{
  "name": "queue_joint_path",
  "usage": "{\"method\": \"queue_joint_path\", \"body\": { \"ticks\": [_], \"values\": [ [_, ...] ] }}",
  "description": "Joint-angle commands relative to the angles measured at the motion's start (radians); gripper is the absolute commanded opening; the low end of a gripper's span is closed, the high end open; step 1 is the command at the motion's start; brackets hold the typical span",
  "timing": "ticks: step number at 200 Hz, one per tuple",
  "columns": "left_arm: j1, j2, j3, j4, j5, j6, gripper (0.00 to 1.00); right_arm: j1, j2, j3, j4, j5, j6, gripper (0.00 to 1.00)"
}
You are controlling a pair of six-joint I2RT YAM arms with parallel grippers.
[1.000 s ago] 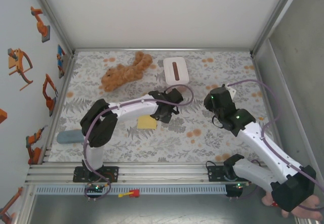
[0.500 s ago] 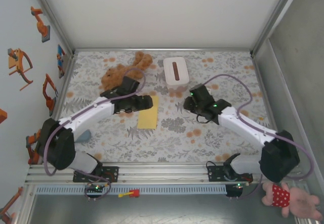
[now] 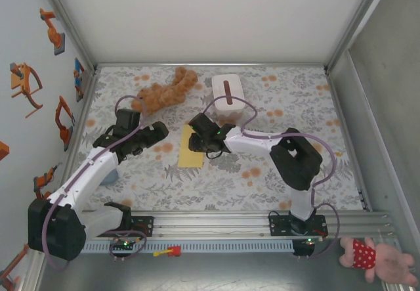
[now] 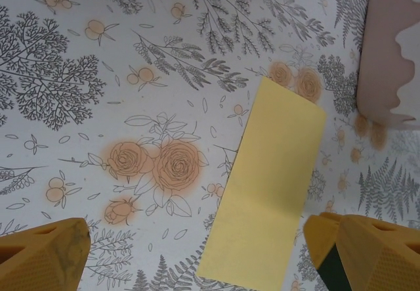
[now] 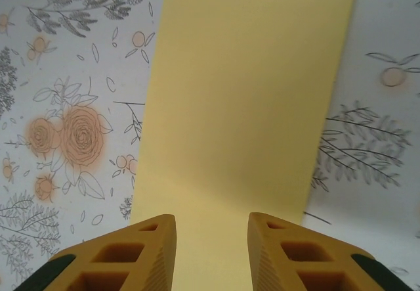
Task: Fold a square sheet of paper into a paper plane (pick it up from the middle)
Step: Move the paper to the center of the table.
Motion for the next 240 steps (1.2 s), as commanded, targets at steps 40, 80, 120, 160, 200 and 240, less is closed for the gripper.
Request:
{"method": "queue_joint_path", "body": {
  "ticks": [40,80,120,160,200,240],
  "values": [
    [0.007,0.046,-0.004,0.000,0.100,-0.027,0.96,-0.003,0.086,0.078,-0.059,-0.031,-0.029,0.34],
    [0.008,0.098,0.005,0.043,0.173,0.008,0.96,-0.012,0.093,0.047,-0.124,-0.017,-0.076,0.35],
    [0.001,0.143,0.009,0.083,0.257,0.011,0.97,-0.027,0.007,-0.100,-0.129,-0.012,-0.145,0.35],
    [-0.063,0.197,0.023,0.103,0.296,0.004,0.97,-0.030,-0.138,-0.181,-0.064,-0.025,-0.174,0.35],
    [-0.137,0.236,0.016,0.110,0.308,-0.061,1.00,-0.036,-0.251,-0.230,0.034,0.041,-0.050,0.36],
    [-0.192,0.257,-0.039,0.178,0.334,-0.160,0.96,-0.045,-0.251,-0.296,0.079,0.040,0.000,0.36]
  ]
}}
